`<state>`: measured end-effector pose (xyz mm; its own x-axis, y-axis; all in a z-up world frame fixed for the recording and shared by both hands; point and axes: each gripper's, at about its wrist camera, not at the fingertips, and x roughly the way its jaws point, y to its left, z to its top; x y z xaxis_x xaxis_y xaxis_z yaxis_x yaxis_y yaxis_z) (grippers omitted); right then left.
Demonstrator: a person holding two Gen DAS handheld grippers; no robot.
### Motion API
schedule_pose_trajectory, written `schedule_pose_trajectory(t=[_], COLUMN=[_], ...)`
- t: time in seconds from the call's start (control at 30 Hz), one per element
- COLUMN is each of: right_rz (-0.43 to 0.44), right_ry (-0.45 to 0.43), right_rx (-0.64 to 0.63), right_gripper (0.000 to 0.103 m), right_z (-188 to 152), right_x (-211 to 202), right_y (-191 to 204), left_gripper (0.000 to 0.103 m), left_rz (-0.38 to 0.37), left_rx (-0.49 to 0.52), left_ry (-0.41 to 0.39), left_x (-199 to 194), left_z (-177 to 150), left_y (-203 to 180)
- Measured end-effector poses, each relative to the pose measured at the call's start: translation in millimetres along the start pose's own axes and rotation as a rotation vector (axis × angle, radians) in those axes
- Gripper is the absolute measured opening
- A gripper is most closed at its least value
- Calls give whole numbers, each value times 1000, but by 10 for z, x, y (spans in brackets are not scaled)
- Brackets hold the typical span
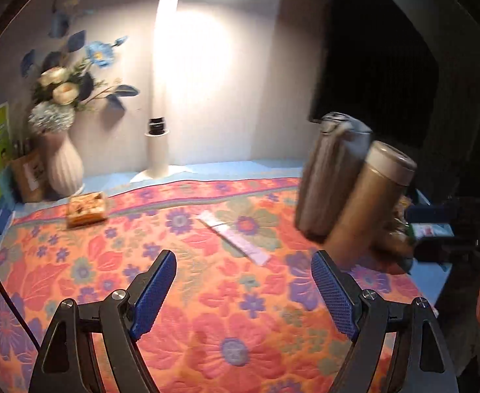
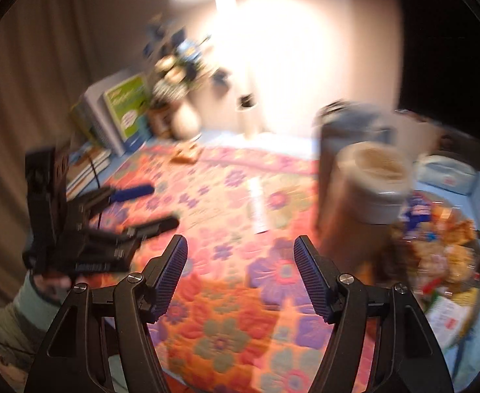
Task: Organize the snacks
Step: 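Return both tools to the bed, then grasp the raisin cake pack with the left tool while the right grasps the pink stick sachet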
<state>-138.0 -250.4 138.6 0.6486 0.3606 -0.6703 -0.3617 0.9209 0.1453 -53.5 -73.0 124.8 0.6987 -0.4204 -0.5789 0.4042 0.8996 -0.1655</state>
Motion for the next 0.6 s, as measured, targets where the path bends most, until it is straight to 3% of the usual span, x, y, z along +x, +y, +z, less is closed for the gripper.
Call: schedule_pose_trajectory(t=[0.17, 0.33, 0.6], right_rz=[-29, -135, -268], right_ry=[94, 101, 80], right_rx=[30, 113, 101], right_gripper=[67, 67, 67], right_z=[140, 306, 398], right_x=[851, 1484, 2101], right_y=[97, -133, -309], left_gripper=[82, 84, 84], left_rz=[112, 177, 122], left_rx=[-106, -173, -390], left_ry=[9, -10, 39], left_x=[136, 437, 1188], left_z=[-21, 70, 345], left_y=[880, 1624, 2409])
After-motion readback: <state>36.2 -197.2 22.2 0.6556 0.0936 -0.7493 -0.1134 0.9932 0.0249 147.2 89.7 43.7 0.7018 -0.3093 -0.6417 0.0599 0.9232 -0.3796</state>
